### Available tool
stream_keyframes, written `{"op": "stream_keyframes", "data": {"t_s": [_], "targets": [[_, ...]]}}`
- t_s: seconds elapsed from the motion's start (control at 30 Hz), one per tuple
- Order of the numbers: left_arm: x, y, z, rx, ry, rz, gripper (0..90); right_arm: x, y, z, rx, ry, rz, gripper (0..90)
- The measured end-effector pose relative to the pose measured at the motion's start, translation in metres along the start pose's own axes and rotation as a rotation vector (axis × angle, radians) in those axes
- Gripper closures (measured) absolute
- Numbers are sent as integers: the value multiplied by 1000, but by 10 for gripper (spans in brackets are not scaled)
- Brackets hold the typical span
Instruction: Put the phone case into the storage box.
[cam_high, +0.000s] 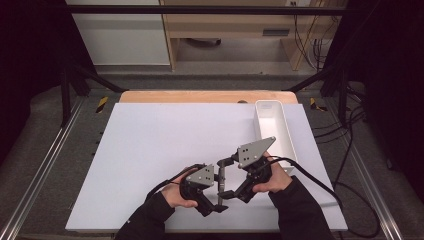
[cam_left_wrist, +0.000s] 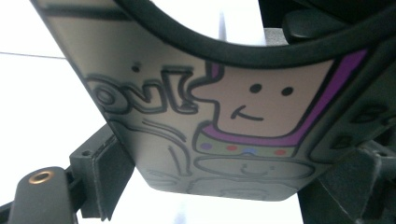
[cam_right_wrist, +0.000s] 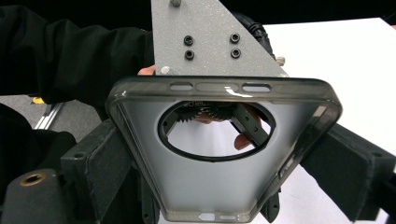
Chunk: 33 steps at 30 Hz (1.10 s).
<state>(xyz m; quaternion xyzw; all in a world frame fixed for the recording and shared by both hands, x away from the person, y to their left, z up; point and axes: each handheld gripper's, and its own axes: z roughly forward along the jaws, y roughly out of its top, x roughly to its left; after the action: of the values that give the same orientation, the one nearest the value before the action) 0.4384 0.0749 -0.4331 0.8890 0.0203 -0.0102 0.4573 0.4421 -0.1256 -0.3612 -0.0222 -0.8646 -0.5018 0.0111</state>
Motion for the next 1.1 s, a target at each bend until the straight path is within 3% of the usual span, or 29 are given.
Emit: {"op": "stream_keyframes", "data": {"t_s": [0.43,0.6,0.9,1.1], "targets": [[0,-1,-3,-11,21,-29,86,0,2,-4,-16,-20,12,127],[0,-4,-12,-6,49,-30,73,0,3,-10,-16,-34,16,126],[2,-16,-33,-50,110,-87,67,-1,5,-24,-34,-88,30,125],[3,-26,-45,-76,172,-132,47,-3,0,-34,-42,-125,48,125]]}}
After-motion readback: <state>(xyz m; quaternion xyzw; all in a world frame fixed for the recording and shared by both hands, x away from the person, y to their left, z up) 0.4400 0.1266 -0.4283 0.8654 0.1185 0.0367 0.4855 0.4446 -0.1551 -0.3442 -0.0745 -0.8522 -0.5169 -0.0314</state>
